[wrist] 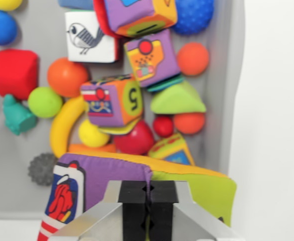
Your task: Pick an object from the bin
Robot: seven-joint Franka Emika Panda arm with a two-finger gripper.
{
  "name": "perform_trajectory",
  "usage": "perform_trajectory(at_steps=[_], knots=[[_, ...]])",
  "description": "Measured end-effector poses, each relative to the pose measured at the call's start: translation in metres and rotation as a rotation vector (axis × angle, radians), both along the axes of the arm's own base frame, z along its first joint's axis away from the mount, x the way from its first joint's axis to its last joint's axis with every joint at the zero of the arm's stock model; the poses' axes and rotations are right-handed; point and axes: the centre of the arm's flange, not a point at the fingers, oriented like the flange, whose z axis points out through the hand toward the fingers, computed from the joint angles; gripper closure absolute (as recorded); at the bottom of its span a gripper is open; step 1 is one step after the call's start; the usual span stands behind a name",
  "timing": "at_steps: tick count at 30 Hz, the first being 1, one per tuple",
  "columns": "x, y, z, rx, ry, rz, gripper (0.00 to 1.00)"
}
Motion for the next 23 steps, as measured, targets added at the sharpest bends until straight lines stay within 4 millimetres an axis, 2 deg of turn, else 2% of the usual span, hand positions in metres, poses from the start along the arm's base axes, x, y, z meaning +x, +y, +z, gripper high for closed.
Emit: perform_trajectory(at_steps=[23], knots=[[0.0005, -0.0001, 0.0015, 0.0, 0.003, 0.0, 1.0]])
